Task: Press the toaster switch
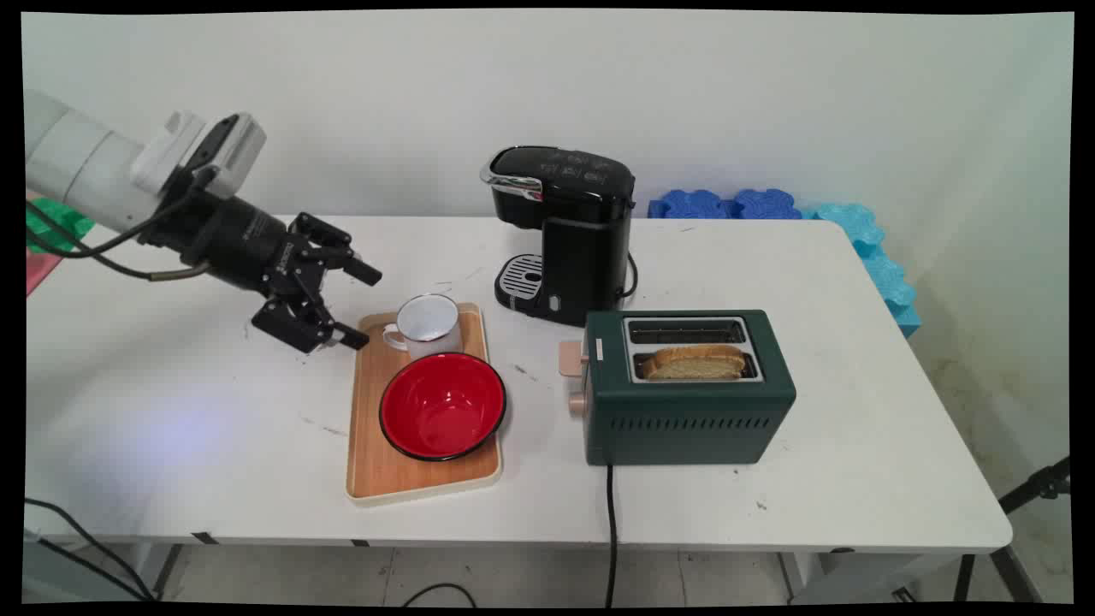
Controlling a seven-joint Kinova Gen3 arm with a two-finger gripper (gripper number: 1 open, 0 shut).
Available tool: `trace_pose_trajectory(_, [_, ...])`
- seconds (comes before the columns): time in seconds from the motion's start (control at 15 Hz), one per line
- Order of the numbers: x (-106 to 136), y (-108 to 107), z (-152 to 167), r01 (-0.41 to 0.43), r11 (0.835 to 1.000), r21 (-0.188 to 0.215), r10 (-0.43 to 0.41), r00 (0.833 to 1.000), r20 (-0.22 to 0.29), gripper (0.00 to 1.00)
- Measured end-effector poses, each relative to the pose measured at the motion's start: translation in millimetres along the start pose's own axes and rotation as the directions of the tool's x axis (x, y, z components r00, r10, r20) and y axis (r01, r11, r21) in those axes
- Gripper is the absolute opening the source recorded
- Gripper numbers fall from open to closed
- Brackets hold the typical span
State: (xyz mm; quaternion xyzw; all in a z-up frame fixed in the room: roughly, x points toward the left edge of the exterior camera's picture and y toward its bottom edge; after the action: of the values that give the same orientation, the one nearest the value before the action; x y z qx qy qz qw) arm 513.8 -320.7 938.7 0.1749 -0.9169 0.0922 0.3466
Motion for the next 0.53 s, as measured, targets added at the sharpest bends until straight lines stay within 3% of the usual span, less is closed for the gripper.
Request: trace_pose_trajectory(0.53, [70,-13,9,0.024,0.999,0.021,-0.023,0.997,-0.068,1.0])
